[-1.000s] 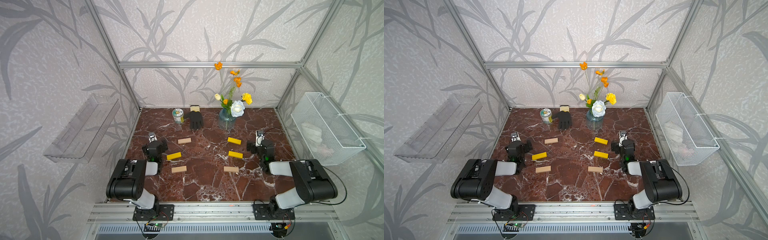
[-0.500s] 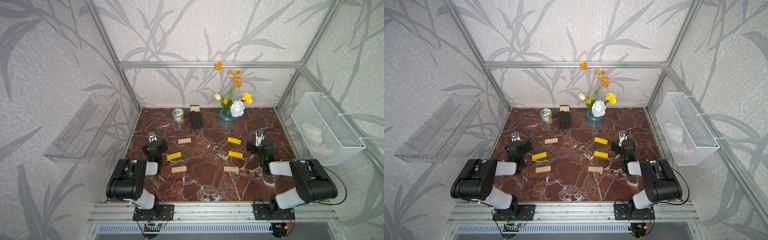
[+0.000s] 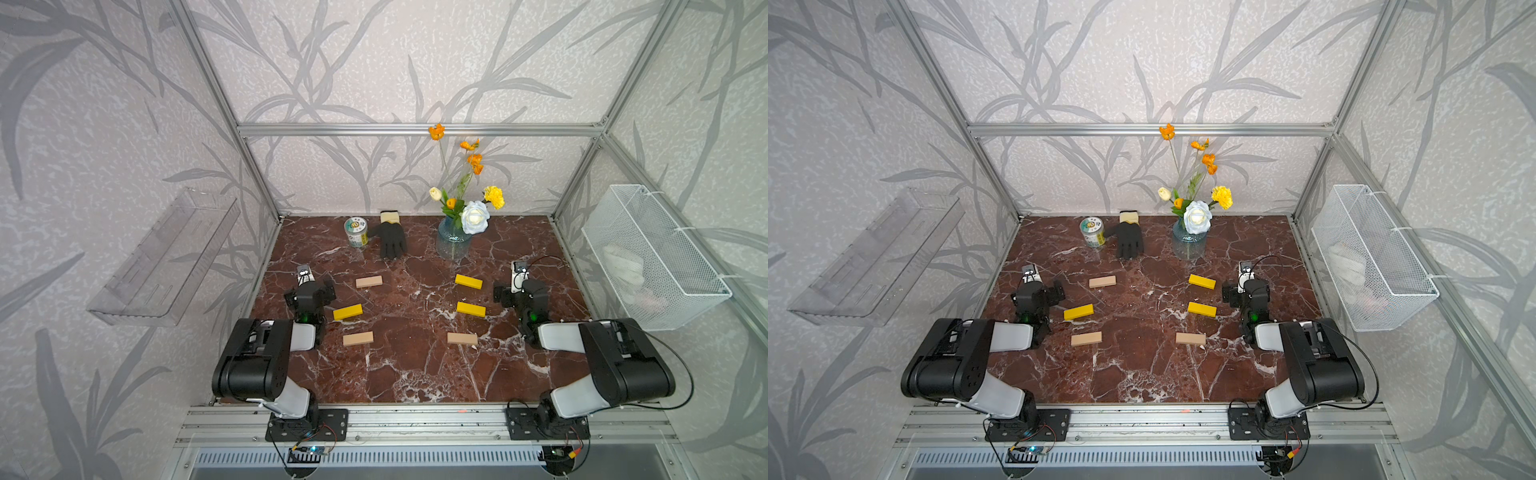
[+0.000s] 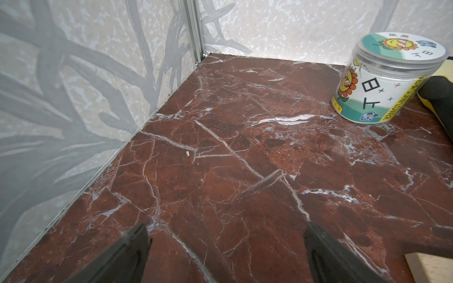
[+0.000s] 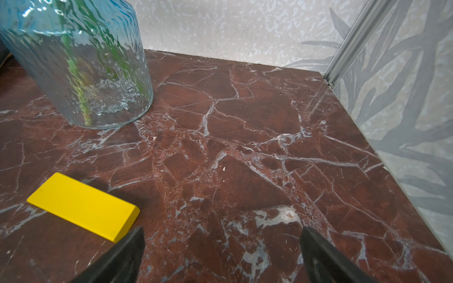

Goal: Assemble the number 6 with building blocks
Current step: Move the building block to the center of the board.

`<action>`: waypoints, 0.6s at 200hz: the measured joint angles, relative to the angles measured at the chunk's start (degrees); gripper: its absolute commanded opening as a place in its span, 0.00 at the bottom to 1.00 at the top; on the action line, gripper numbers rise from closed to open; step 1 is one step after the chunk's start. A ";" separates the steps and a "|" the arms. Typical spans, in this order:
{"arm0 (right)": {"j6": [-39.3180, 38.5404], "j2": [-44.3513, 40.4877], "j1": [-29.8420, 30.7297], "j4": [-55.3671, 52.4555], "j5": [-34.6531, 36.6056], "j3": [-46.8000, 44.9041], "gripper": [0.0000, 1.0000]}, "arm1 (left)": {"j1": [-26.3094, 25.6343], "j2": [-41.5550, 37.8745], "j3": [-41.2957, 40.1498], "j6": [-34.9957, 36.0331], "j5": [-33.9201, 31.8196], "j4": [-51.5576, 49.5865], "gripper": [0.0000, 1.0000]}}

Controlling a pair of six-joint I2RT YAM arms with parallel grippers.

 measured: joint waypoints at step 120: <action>-21.46 16.76 3.69 -49.81 -34.05 54.07 0.94 | -2.69 -5.88 27.23 -2.23 12.39 -40.15 1.00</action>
